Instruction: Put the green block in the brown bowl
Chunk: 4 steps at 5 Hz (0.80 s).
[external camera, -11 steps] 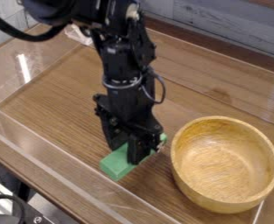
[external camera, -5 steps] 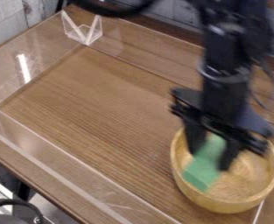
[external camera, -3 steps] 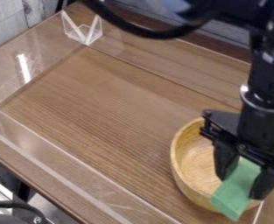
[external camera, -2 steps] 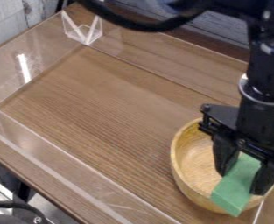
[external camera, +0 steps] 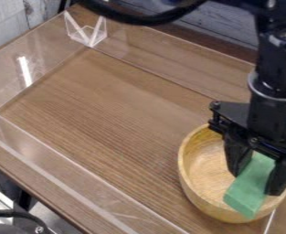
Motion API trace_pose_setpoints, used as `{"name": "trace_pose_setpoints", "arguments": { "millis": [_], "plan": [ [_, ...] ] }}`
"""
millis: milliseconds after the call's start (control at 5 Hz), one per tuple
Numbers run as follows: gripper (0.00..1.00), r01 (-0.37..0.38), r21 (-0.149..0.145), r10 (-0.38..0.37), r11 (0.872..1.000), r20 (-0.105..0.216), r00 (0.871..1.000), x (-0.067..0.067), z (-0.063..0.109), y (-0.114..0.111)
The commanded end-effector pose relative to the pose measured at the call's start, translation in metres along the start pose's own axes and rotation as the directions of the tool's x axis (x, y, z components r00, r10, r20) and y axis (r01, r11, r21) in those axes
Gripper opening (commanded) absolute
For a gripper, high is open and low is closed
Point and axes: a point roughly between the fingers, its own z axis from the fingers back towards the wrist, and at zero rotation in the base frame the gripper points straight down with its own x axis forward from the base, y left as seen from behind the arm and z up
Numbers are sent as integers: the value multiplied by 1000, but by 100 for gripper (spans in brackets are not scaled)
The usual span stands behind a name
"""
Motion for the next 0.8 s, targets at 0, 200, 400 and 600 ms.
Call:
{"name": "trace_pose_setpoints", "arguments": {
  "millis": [0,200,400,600],
  "plan": [
    [0,-13,-24,14,1000,62,998,7,13,0],
    [0,-28,-28,30,999,70,997,7,15,1],
    [0,-42,-33,44,999,77,996,8,16,2],
    [0,-52,-36,55,998,84,995,8,15,1]
  ]
}}
